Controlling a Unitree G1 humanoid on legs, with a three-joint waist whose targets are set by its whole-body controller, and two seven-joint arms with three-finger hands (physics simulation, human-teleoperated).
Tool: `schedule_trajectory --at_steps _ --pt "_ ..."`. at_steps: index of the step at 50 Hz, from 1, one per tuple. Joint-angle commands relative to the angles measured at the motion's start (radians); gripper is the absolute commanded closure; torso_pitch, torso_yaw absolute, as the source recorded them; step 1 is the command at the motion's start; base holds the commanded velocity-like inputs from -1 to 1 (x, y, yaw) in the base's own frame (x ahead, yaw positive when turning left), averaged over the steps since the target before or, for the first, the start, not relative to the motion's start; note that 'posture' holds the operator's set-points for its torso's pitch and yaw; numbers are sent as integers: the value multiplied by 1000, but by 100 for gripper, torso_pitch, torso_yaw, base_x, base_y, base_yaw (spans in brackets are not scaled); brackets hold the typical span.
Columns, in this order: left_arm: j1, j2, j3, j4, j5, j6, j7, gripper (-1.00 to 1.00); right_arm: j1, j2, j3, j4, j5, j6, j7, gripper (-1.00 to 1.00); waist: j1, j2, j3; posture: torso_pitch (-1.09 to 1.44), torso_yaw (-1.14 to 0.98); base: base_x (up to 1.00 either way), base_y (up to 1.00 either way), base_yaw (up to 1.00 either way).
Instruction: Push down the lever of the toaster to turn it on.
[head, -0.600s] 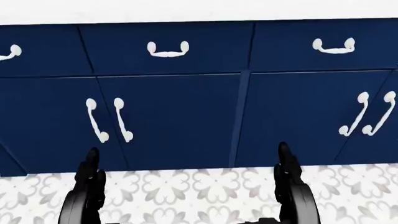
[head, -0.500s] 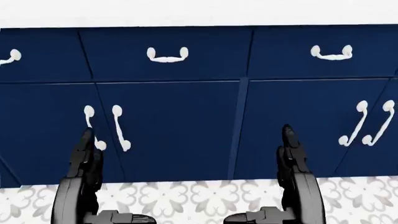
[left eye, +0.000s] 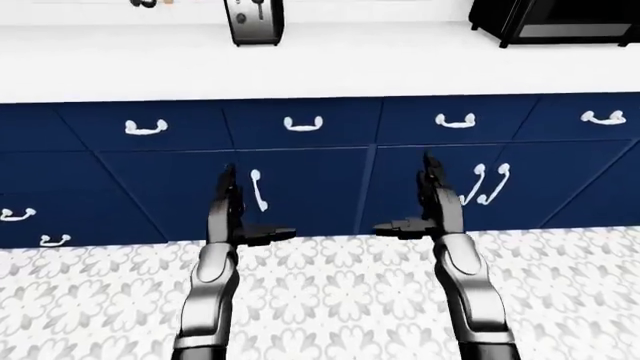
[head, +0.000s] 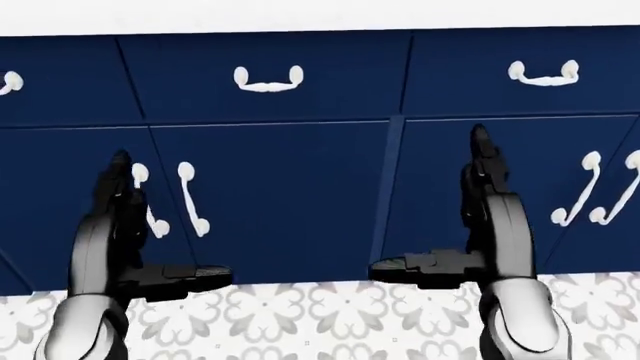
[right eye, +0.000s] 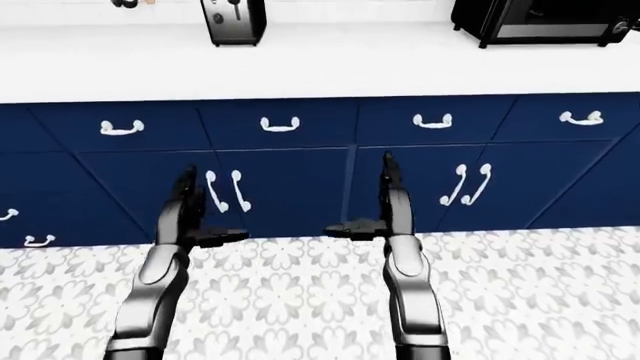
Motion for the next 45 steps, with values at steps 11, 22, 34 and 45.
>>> schedule_trajectory --at_steps 11,22,34,45 --pt "-331 109 52 -311 -81 493 41 -100 -302 -123 -50 -515 -7 672 50 -100 3 -5 -13 0 0 0 0 0" --pt "-496 210 106 -454 -138 732 67 -100 -564 -211 -164 -647 134 968 -9 -100 1 0 8 0 0 0 0 0" --pt "-560 273 159 -609 -270 896 137 -100 -664 -273 -248 -793 298 1161 -86 -100 4 0 29 0 0 0 0 0" --pt "-564 287 152 -620 -320 900 171 -100 -642 -289 -242 -778 375 1121 -152 -100 -2 -10 28 0 0 10 0 0"
